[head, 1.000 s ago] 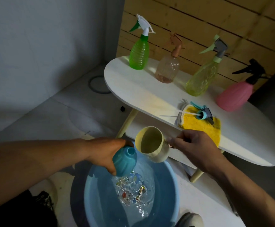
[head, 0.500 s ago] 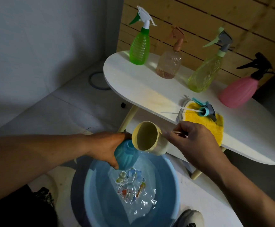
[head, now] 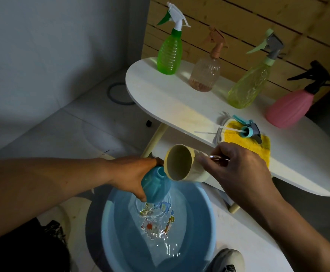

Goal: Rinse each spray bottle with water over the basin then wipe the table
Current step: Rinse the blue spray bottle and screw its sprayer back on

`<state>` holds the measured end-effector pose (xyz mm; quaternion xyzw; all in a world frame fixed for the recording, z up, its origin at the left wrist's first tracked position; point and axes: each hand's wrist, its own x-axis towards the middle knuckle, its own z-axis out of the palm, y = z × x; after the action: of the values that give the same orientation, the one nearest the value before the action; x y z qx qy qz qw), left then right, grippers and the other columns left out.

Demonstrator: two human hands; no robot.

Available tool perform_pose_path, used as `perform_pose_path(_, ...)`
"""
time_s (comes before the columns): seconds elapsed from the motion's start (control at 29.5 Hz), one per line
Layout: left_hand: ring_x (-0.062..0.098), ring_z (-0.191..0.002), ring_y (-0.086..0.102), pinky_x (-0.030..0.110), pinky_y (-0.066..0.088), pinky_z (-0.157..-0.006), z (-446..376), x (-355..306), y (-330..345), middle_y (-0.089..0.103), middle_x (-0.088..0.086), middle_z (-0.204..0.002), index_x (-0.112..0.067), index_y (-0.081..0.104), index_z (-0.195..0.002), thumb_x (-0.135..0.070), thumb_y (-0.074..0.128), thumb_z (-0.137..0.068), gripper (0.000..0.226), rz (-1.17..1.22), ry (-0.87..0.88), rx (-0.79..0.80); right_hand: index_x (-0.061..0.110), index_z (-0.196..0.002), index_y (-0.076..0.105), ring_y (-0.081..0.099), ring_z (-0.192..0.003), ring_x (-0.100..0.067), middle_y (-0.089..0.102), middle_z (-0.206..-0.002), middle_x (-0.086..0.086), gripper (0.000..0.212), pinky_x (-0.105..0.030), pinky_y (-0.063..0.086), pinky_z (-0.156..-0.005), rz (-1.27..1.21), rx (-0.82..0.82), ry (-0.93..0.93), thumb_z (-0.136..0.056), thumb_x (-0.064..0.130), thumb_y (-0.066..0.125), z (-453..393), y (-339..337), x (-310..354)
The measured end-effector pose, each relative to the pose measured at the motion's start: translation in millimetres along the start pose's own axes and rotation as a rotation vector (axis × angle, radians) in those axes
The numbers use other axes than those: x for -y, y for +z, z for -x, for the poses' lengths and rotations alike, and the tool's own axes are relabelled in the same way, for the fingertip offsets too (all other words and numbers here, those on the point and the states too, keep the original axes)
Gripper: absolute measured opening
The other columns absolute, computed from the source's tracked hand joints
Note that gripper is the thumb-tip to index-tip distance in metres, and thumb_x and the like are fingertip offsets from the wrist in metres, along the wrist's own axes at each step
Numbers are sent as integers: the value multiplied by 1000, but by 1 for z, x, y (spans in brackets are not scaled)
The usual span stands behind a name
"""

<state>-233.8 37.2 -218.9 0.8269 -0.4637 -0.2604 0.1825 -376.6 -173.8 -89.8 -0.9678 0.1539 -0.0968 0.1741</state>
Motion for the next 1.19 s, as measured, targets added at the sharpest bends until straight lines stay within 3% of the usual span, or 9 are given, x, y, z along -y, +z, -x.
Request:
perform_pose_path(0.17,7,-108,55,28,53,-88,0,-2,0,52,-20,-124,-38,32,-143,-47,92,-67,97,1,-7,11,30,-78,61,52,-69,-1,58,-75,16,35,-25,36,-54,55,-21,-61,-86,63,62,2,-1,1)
perform_pose_path(0.47,1,-99,49,8,36,-68,-1,-1,0,44,-25,-115,-40,29,-145,-46,92,-67,100,17,-4,-2,30,-77,60,52,-69,-11,56,-75,13,35,-29,36,-56,94,-58,-99,-87,63,61,4,-1,0)
perform_pose_path(0.68,3,-101,51,12,40,-70,-1,-1,0,45,-24,-115,-38,30,-145,-47,91,-67,100,8,1,1,32,-77,57,47,-65,-5,52,-73,15,35,-26,34,-53,94,-70,-132,-87,66,57,4,-2,3)
perform_pose_path(0.78,3,-103,51,12,40,-71,-1,-2,-1,43,-27,-113,-39,30,-145,-47,91,-67,99,12,3,3,31,-79,60,51,-69,-9,56,-77,13,36,-31,44,-55,104,-76,-140,-87,65,57,5,-1,3)
perform_pose_path(0.98,6,-112,54,21,49,-83,-1,-2,-1,52,-18,-129,-40,28,-147,-48,92,-66,103,10,11,12,29,-80,61,51,-70,-12,55,-76,12,38,-32,43,-55,133,-100,-176,-88,65,53,5,-2,5)
perform_pose_path(1.05,6,-115,53,16,46,-81,-2,-1,0,51,-16,-135,-38,28,-149,-48,92,-67,104,8,22,15,28,-81,62,52,-71,-12,56,-77,12,39,-34,46,-56,143,-106,-187,-88,65,52,6,-2,5)
perform_pose_path(1.19,0,-100,47,6,36,-67,-3,-1,0,46,-30,-114,-37,31,-145,-47,92,-68,99,-5,31,7,27,-80,62,49,-70,-13,54,-75,12,36,-34,45,-53,173,-145,-223,-90,61,55,6,-2,4)
